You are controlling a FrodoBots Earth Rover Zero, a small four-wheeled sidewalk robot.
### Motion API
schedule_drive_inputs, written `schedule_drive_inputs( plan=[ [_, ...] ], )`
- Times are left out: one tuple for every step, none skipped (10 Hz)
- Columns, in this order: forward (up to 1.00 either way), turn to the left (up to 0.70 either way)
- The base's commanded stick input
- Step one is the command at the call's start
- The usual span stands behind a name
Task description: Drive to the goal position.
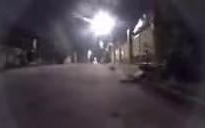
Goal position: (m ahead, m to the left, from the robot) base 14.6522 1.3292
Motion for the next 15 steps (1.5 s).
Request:
schedule_drive_inputs(
  plan=[
    [0.7,0.0],
    [0.7,0.0],
    [0.7,0.0],
    [0.7,0.0],
    [0.7,0.0],
    [0.7,0.0],
    [0.7,0.0],
    [0.7,0.0],
    [0.7,0.0],
    [0.7,0.0],
    [0.7,0.0],
    [0.7,0.0],
    [0.7,0.0],
    [0.7,0.0],
    [0.7,0.0]
  ],
)
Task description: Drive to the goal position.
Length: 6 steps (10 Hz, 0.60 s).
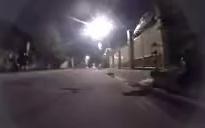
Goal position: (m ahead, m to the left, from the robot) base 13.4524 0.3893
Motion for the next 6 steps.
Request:
schedule_drive_inputs(
  plan=[
    [0.7,0.0],
    [0.7,0.0],
    [0.7,0.0],
    [0.7,0.0],
    [0.7,0.0],
    [0.7,0.0]
  ],
)
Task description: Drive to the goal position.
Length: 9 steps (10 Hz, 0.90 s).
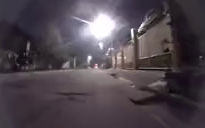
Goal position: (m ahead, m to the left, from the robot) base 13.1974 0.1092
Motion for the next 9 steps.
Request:
schedule_drive_inputs(
  plan=[
    [0.7,0.0],
    [0.7,0.0],
    [0.7,0.0],
    [0.7,0.0],
    [0.7,0.0],
    [0.7,0.0],
    [0.7,0.0],
    [0.7,0.0],
    [0.7,0.0]
  ],
)
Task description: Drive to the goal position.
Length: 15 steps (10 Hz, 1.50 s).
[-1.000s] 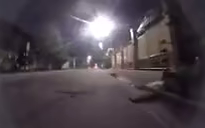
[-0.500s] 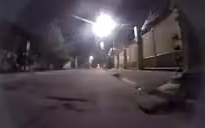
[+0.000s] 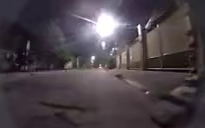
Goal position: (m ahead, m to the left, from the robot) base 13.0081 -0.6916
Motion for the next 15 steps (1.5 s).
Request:
schedule_drive_inputs(
  plan=[
    [0.7,0.0],
    [0.7,0.0],
    [0.7,0.0],
    [0.7,0.0],
    [0.7,0.0],
    [0.7,0.0],
    [0.7,0.0],
    [0.7,0.0],
    [0.7,0.0],
    [0.7,0.0],
    [0.7,0.0],
    [0.7,0.0],
    [0.7,0.0],
    [0.7,0.0],
    [0.7,0.0]
  ],
)
